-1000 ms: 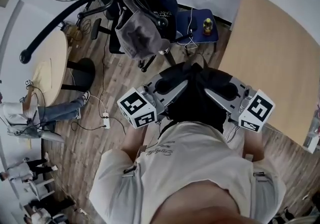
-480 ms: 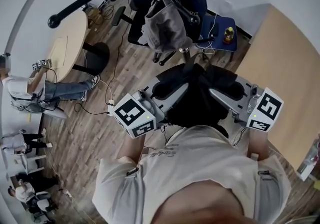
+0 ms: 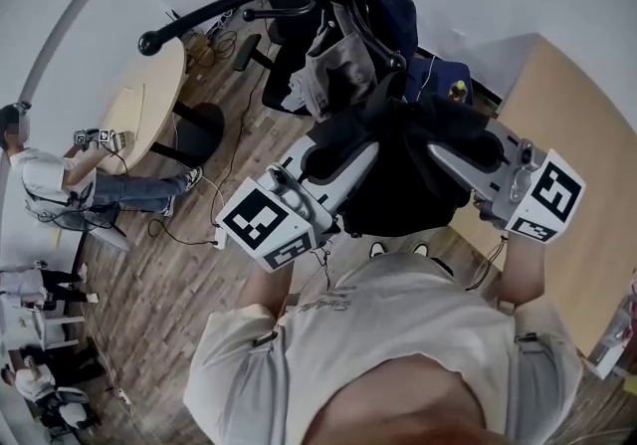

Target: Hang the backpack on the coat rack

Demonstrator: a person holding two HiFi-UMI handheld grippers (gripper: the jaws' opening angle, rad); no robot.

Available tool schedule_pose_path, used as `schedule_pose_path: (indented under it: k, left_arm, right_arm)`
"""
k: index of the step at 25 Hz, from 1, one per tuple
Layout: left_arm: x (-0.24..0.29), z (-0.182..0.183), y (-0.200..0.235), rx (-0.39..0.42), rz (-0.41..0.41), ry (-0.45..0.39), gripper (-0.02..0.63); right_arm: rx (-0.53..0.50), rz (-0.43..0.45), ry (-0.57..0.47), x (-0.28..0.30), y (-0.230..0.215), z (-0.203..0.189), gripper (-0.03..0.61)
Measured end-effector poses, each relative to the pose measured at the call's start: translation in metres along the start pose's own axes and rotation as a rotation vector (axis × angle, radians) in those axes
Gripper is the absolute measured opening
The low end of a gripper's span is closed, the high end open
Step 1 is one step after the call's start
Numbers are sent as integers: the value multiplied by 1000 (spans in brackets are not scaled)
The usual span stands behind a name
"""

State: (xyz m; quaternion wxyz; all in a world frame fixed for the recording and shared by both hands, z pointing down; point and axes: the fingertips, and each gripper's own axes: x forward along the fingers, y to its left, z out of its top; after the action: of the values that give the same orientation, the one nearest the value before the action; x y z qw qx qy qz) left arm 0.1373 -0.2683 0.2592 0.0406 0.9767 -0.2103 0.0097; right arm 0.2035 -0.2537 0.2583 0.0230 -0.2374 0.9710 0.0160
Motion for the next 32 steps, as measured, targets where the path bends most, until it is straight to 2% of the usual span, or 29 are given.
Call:
schedule_pose_path:
  k: [5, 18, 23, 27, 32]
  left_arm:
    - [13, 6, 18, -29, 21, -22, 53]
    - [35, -19, 61, -50, 144, -13, 52]
    - [32, -25, 67, -62, 175, -19, 52]
    - [30, -24, 68, -1, 215, -31, 54]
    - [26, -31, 61, 133, 317, 35, 54]
  right_arm:
    - [-14, -17, 11, 6, -26, 5, 46]
    - [31, -69, 34, 23, -74, -27, 49]
    - [24, -69, 27, 27, -79, -35, 55]
    - [5, -70, 16, 29, -82, -37, 72]
    - [-20, -143, 48, 27, -82, -47, 100]
